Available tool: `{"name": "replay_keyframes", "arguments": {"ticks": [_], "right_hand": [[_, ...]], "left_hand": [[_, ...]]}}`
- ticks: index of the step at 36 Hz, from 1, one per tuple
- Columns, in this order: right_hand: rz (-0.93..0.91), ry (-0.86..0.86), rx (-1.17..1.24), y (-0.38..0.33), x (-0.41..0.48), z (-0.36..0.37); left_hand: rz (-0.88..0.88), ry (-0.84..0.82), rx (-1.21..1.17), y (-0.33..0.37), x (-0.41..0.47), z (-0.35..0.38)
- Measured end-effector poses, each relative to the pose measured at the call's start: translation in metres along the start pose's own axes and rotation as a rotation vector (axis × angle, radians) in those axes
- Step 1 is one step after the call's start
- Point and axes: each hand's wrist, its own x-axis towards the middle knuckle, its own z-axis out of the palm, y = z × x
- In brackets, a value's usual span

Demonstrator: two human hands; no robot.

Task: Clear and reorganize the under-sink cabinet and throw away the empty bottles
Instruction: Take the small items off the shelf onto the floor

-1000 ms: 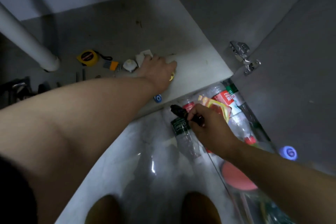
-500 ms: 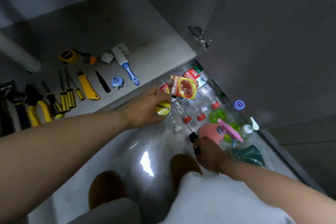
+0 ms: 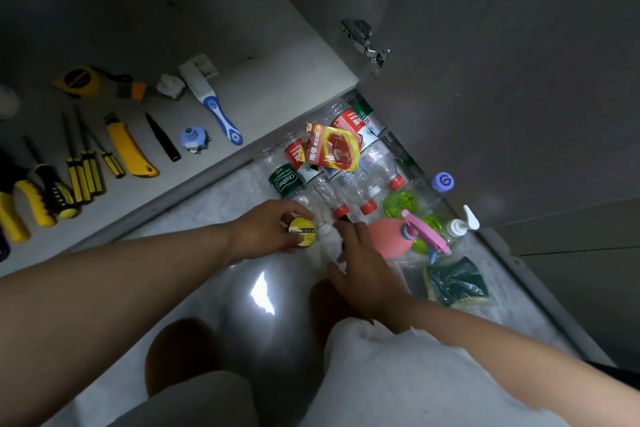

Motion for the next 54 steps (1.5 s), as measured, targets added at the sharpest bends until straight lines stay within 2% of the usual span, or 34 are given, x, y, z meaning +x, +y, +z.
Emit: {"name": "replay_keyframes", "arguments": {"ticks": [3, 6, 9, 14, 19, 26, 36, 42, 48, 54], "right_hand": [[-0.103, 0.016, 0.106, -0.008, 0.004, -0.006], [-0.152, 0.026, 0.060, -0.014, 0.009, -0.010], [-0.109, 0.027, 0.030, -0.013, 0.013, -0.013], [0.065, 0.001, -0.073, 0.008, 0.005, -0.012], [0.185, -0.155, -0.352, 0.037, -0.012, -0.008], [0.129, -0.259, -0.566, 0.051, -0.017, 0.000], [0.131, -0.281, -0.576, 0.042, -0.015, 0.000], [0.039, -0.204, -0.393, 0.014, -0.007, -0.014], [-0.200, -0.180, -0.246, -0.029, 0.034, -0.045], [-0.280, -0.173, -0.237, -0.083, 0.104, -0.075]], "left_hand": [[-0.043, -0.007, -0.093, 0.004, 0.003, 0.014], [-0.073, 0.007, -0.122, 0.006, 0.007, 0.025], [-0.108, 0.009, -0.137, 0.005, 0.009, 0.028], [-0.180, -0.041, -0.242, 0.001, 0.003, 0.018], [-0.172, 0.018, -0.054, -0.005, 0.001, 0.006], [-0.204, 0.016, 0.005, -0.017, -0.006, -0.003], [-0.189, -0.001, 0.074, -0.020, -0.010, -0.005], [-0.092, 0.015, 0.233, -0.017, -0.006, -0.019], [0.122, 0.189, 0.451, -0.002, -0.008, -0.047], [0.267, 0.491, 0.567, 0.003, -0.010, -0.081]]}}
